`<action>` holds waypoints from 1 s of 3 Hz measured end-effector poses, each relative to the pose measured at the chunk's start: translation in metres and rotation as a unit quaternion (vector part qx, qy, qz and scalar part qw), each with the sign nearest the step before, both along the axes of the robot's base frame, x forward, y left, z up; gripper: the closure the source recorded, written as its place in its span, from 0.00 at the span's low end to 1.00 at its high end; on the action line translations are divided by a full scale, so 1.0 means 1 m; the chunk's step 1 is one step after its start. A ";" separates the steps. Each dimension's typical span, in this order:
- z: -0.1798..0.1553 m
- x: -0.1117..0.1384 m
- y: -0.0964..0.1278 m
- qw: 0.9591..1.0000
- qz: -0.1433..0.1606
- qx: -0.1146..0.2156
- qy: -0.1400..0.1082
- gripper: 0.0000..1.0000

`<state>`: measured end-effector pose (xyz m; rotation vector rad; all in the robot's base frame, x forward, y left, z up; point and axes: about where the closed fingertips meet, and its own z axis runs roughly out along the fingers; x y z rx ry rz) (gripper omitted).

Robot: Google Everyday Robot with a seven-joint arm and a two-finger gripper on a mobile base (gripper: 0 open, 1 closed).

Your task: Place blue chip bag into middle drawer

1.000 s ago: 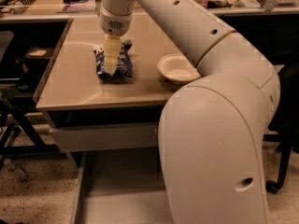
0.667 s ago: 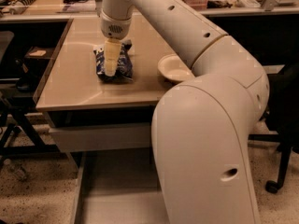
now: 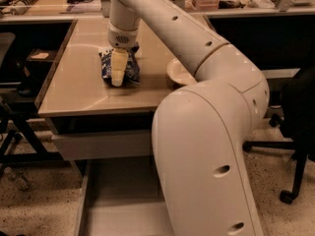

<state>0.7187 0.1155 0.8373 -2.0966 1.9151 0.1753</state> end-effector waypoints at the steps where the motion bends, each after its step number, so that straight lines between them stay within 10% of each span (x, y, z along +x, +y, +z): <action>1: -0.012 0.004 -0.001 1.000 0.000 0.001 0.008 0.00; 3: -0.012 0.004 -0.001 1.000 0.000 0.001 0.008 0.43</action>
Offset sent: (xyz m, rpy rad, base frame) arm 0.0029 -0.0006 -0.0094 0.0014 0.0124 0.0006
